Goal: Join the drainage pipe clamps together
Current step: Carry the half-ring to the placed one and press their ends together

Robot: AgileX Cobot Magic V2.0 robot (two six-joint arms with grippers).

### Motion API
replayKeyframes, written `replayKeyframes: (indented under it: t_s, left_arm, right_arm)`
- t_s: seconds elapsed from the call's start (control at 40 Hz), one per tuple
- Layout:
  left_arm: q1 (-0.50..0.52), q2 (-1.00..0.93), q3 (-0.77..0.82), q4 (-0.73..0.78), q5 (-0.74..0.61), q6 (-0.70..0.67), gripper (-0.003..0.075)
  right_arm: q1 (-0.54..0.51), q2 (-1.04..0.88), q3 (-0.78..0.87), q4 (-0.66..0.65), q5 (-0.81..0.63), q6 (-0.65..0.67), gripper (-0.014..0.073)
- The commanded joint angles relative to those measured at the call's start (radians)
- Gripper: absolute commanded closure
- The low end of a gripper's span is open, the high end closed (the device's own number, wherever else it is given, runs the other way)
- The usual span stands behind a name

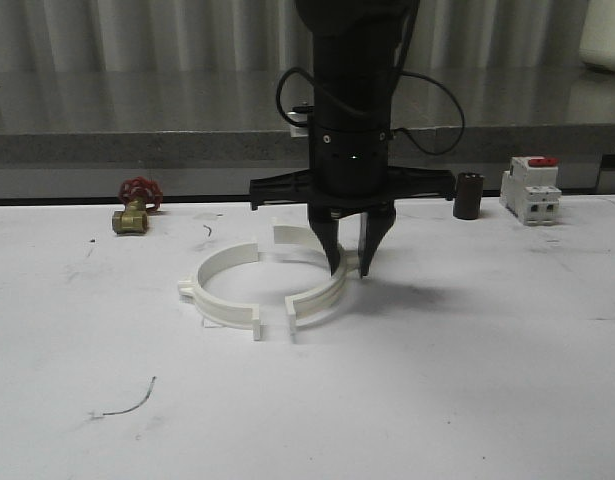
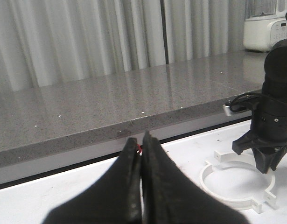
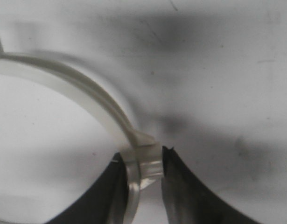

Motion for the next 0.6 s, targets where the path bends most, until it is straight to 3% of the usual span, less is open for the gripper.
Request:
replayKeyframes:
  t_s: [0.0, 0.574]
  left_arm:
    - [0.001, 0.010, -0.028, 0.011, -0.069, -0.004, 0.0741]
    - [0.001, 0.010, -0.028, 0.011, -0.069, -0.004, 0.0741]
  right_arm:
    - [0.005, -0.042, -0.058, -0.011, 0.008, 0.001, 0.0417]
    - [0.006, -0.025, -0.079, -0.008, -0.037, 0.018, 0.0418]
